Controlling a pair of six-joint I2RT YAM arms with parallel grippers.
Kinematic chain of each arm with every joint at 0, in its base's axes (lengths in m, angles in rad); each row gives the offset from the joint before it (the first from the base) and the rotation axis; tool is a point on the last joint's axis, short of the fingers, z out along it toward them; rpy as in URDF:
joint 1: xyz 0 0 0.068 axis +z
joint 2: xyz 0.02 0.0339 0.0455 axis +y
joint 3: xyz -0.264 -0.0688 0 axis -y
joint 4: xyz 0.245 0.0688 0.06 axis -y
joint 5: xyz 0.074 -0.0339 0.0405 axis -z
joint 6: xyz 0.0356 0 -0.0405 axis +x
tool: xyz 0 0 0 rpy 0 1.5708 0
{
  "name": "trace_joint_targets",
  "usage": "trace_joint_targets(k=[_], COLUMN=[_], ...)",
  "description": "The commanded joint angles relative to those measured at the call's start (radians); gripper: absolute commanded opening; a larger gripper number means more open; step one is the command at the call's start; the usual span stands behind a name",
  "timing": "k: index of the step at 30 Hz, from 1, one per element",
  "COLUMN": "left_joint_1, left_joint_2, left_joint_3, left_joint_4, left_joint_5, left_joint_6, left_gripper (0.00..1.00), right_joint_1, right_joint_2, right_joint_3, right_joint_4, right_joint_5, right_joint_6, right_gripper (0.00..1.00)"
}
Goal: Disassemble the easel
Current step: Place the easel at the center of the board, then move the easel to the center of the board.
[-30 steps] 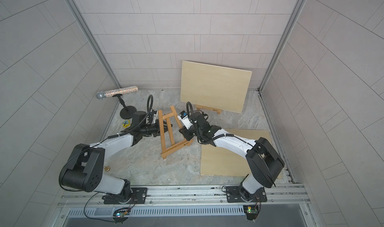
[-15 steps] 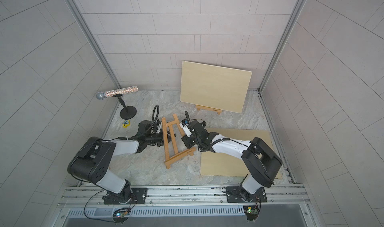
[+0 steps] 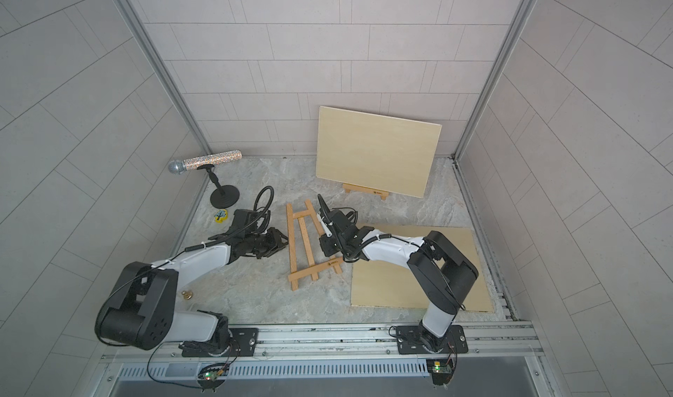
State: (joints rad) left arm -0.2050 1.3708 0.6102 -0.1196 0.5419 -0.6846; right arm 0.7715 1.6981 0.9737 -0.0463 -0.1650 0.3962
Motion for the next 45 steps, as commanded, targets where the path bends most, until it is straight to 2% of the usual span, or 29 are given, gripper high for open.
trace_joint_targets(k=[1,8,13,17,24,31,40,45], left_joint_1=[0.024,0.024,0.008,-0.042,-0.108,-0.183,-0.352,-0.437], left_joint_2=[-0.043,-0.14,-0.142,-0.108,-0.066,-0.01,0.171,0.303], left_joint_3=[0.031,0.074,0.115,0.155,0.196,0.247,0.4,0.5], left_joint_4=[-0.24,-0.331,-0.333,-0.329,-0.306,-0.285,-0.294,-0.346], left_joint_5=[-0.158,-0.28,-0.27,-0.273,-0.276,-0.282,-0.298,-0.304], left_joint_6=[0.101,0.083,0.05,0.017,-0.056,-0.14,-0.246,-0.288], left_gripper=[0.37,0.38,0.41,0.46,0.51,0.61,0.65,0.66], right_joint_1=[0.002,0.025,0.026,0.026,0.022,-0.038,-0.174,-0.271], right_joint_2=[0.027,0.088,0.126,0.163,0.167,0.063,-0.154,-0.249], right_joint_3=[0.035,0.123,0.15,0.176,0.203,0.185,0.083,-0.002], right_joint_4=[-0.08,-0.266,-0.311,-0.338,-0.373,-0.393,-0.462,-0.483], right_joint_5=[0.009,0.022,0.006,-0.019,-0.041,-0.111,-0.155,-0.166], right_joint_6=[0.055,0.109,0.133,0.139,0.139,0.145,0.148,0.132], right_gripper=[0.01,0.04,0.08,0.1,0.26,0.43,0.63,0.69])
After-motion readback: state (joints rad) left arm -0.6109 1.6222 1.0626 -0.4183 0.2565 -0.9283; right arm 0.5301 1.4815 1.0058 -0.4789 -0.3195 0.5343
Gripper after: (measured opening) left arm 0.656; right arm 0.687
